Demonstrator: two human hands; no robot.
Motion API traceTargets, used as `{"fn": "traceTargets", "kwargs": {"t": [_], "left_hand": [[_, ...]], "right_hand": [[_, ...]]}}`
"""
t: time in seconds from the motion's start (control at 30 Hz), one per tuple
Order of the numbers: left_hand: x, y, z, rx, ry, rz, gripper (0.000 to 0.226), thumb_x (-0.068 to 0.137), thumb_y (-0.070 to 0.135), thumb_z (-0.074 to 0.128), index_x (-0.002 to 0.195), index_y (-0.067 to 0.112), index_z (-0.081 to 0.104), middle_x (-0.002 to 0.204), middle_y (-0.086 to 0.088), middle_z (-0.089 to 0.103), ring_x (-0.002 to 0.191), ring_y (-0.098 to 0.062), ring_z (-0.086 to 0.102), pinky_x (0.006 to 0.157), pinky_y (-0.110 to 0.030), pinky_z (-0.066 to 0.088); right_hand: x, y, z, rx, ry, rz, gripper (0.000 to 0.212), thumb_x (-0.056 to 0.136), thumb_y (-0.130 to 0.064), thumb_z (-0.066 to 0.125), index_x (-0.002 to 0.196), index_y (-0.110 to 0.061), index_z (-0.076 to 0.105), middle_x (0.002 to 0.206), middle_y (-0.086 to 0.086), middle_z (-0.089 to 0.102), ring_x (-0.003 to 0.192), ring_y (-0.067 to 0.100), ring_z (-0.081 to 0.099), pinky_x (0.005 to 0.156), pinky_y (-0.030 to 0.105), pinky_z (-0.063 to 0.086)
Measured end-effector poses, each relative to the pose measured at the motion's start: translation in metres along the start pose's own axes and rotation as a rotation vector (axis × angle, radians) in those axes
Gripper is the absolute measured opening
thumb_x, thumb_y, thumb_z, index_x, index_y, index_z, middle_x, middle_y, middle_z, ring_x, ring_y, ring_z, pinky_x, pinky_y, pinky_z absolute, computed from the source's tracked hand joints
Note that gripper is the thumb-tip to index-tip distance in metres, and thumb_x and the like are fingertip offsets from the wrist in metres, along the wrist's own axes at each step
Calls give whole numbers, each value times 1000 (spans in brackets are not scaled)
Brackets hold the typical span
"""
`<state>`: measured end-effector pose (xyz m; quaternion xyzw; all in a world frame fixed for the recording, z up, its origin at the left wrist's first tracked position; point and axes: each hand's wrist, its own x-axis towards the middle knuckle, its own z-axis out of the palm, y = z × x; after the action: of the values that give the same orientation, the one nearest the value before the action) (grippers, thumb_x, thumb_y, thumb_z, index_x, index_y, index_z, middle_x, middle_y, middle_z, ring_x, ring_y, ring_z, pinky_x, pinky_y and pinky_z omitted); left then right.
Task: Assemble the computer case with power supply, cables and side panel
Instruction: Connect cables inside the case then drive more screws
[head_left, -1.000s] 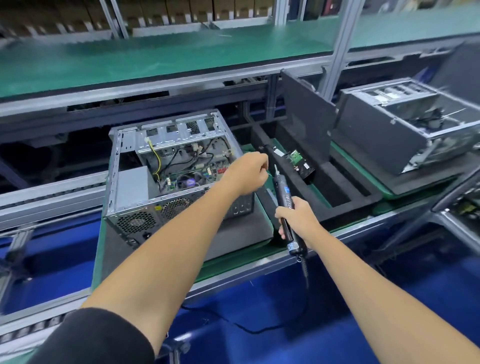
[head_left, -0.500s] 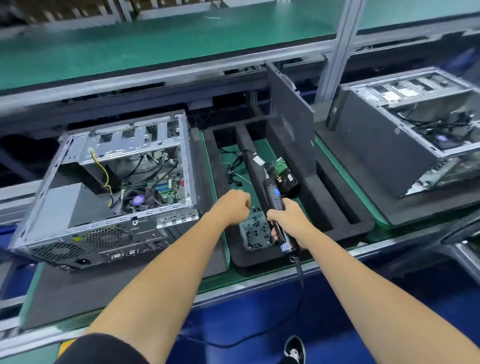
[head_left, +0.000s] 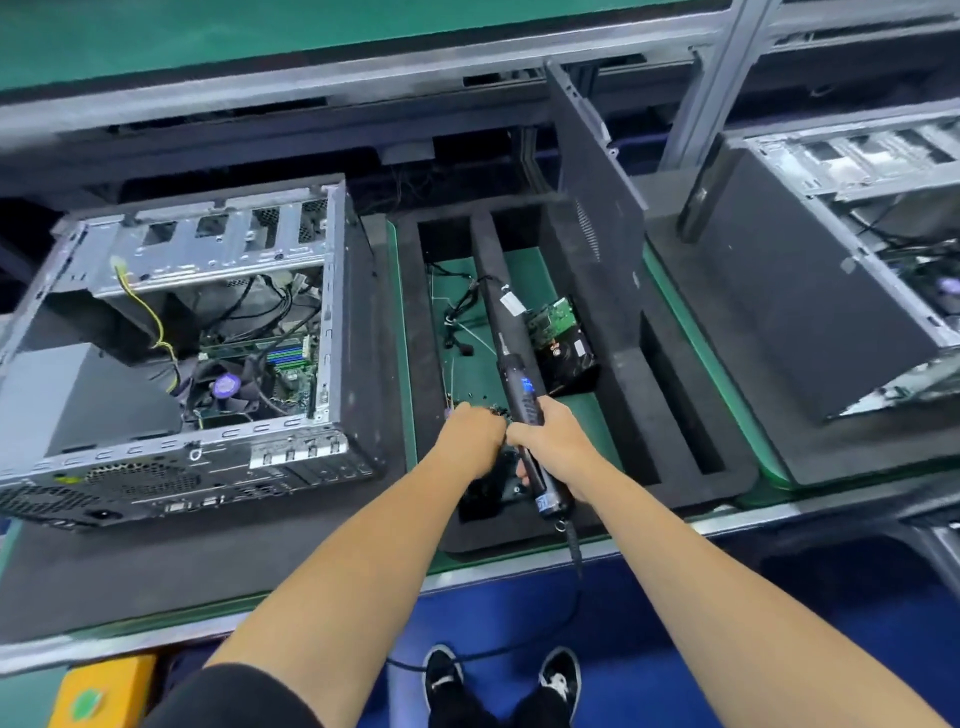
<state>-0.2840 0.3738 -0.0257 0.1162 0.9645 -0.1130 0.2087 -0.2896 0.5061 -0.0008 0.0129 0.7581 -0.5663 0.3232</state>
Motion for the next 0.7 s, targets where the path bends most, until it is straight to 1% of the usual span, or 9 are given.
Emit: {"fn": "traceTargets", "kwargs": {"t": [0.07, 0.13, 0.23, 0.37, 0.47, 0.6, 0.7], "left_hand": [[7, 6, 6, -18, -49, -27, 22, 90, 6, 51, 108, 15, 60, 111, -5, 65, 105, -26, 61, 88, -32, 41], [12, 12, 8, -48, -74, -82, 23, 91, 4, 50, 108, 13, 61, 111, -4, 65, 103, -26, 63, 80, -32, 46], [18, 20, 9, -42, -102, -118, 23, 93, 5, 47, 109, 13, 62, 113, -2, 66, 104, -25, 64, 71, -30, 42], [25, 26, 10, 31, -115, -115, 25, 97, 6, 40, 108, 15, 61, 112, 2, 65, 104, -20, 63, 69, -26, 37], [29, 29, 12, 71, -96, -101, 28, 99, 7, 38, 108, 16, 62, 112, 4, 64, 106, -19, 62, 71, -25, 36], [34, 31, 13, 112, -108, -85, 29, 99, 10, 36, 115, 17, 60, 116, 3, 63, 110, -18, 60, 76, -24, 36], [35, 31, 14, 150, -117, -71, 32, 100, 11, 34, 122, 17, 56, 120, 2, 61, 113, -17, 58, 76, -24, 35]], "right_hand": [[1, 3, -3, 15, 9, 14, 21, 82, -5, 62, 98, -12, 50, 81, 14, 57, 42, 18, 56, 43, 28, 49], [2, 5, -5, 26, 20, 23, 20, 82, -4, 62, 96, -11, 50, 79, 14, 55, 43, 20, 55, 44, 30, 49], [3, 7, -6, 47, 28, 30, 19, 82, -3, 61, 96, -9, 49, 78, 13, 54, 43, 22, 55, 45, 31, 49], [5, 8, -6, 45, 26, 29, 20, 83, -4, 61, 99, -6, 50, 79, 16, 54, 43, 22, 54, 43, 29, 48], [5, 10, -6, 35, 38, 31, 23, 82, -6, 61, 102, -4, 50, 77, 15, 55, 45, 22, 55, 44, 30, 49], [6, 11, -7, 63, 47, 38, 24, 81, -6, 60, 103, -3, 50, 74, 14, 55, 45, 21, 55, 44, 30, 50], [6, 12, -7, 67, 40, 30, 21, 81, -7, 60, 99, -6, 51, 76, 14, 56, 46, 21, 55, 45, 30, 50]]}}
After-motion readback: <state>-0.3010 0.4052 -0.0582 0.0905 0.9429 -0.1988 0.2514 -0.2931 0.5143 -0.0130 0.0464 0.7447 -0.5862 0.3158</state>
